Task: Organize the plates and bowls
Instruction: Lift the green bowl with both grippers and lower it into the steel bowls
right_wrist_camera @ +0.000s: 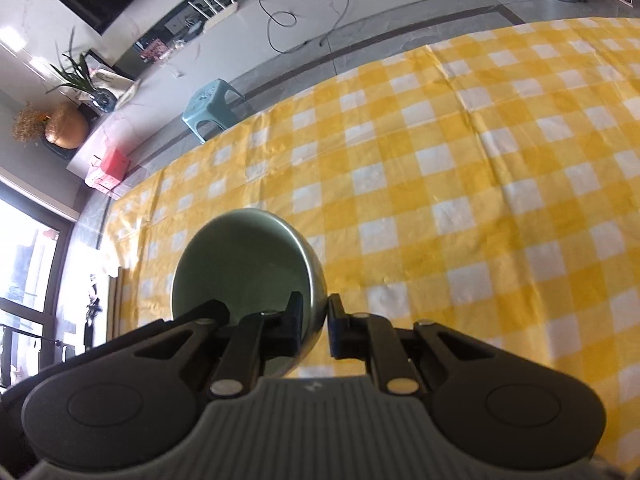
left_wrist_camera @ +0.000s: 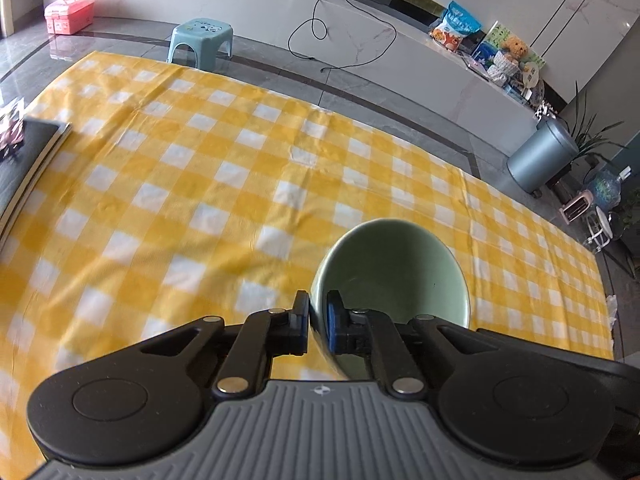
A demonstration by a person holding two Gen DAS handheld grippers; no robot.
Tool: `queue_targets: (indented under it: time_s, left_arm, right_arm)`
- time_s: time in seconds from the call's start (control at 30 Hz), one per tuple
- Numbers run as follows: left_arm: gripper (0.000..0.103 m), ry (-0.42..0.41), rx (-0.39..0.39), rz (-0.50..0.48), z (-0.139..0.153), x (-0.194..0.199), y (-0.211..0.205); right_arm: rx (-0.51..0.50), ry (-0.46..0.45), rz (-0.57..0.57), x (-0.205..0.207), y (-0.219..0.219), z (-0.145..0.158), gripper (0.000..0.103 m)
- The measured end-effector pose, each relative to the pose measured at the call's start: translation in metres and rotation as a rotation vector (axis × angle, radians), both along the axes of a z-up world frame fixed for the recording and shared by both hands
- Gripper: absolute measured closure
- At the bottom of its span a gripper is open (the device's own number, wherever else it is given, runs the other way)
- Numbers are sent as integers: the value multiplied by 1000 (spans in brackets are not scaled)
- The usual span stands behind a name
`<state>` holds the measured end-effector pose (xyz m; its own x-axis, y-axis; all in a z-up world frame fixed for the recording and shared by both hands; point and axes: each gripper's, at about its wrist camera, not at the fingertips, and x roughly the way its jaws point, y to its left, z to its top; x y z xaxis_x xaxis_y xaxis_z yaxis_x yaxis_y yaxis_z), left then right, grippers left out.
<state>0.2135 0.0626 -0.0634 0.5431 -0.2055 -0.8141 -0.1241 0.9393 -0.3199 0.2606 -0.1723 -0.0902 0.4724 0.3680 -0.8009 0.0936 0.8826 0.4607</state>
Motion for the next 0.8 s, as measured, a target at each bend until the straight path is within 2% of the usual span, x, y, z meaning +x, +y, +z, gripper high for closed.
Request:
queue_targets:
  time_s: [0.17, 0.37, 0.57, 0.67, 0.8]
  left_arm:
    - [94, -40, -10, 12, 18, -43, -13]
    - [94, -52, -29, 4, 36, -87, -32]
    - [94, -98, -61, -23, 52, -125, -53]
    - [94, -105, -66, -49, 55, -139, -64]
    - [93, -72, -112, -75, 46, -149, -74]
  right_arm:
    - [-5, -63, 15, -45, -14, 23, 93]
    - [-1, -71, 12, -94, -41, 44, 93]
    - [9, -114, -15, -141, -69, 65, 93]
    - [11, -125, -27, -161, -83, 70, 93]
    - [-10, -125, -36, -181, -100, 71, 93]
